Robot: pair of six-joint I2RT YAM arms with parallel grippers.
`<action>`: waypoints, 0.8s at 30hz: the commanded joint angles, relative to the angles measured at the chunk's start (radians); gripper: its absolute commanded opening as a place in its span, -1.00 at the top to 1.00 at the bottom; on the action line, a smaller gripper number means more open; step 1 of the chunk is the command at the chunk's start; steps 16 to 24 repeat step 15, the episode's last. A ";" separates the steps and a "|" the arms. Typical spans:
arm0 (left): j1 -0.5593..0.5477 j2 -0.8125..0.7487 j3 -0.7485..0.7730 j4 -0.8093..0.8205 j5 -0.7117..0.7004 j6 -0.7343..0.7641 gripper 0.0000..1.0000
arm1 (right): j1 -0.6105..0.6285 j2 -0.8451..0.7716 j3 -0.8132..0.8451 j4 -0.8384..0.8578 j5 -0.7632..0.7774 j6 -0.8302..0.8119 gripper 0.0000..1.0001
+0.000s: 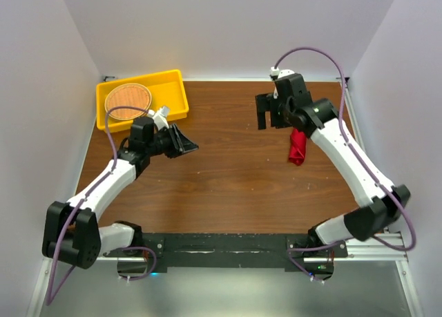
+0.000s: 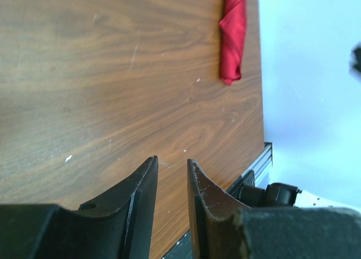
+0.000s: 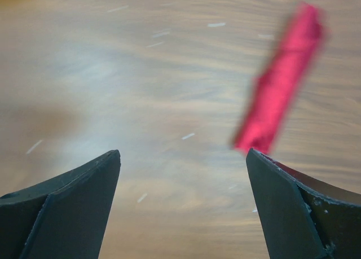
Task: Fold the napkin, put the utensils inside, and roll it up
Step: Neatly place the rolled napkin to the corner
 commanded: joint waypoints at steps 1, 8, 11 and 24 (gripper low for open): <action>-0.003 -0.070 0.081 -0.079 -0.030 0.023 0.33 | 0.013 -0.101 -0.044 -0.138 -0.075 0.060 -0.97; -0.005 -0.153 0.057 -0.066 -0.065 -0.023 0.31 | 0.013 -0.350 -0.328 -0.022 -0.051 0.100 -0.97; -0.003 -0.179 0.041 -0.072 -0.082 -0.027 0.31 | 0.011 -0.436 -0.411 0.050 -0.082 0.091 -0.97; -0.003 -0.211 0.049 -0.073 -0.102 -0.032 0.29 | 0.011 -0.467 -0.375 0.024 -0.076 0.083 -0.97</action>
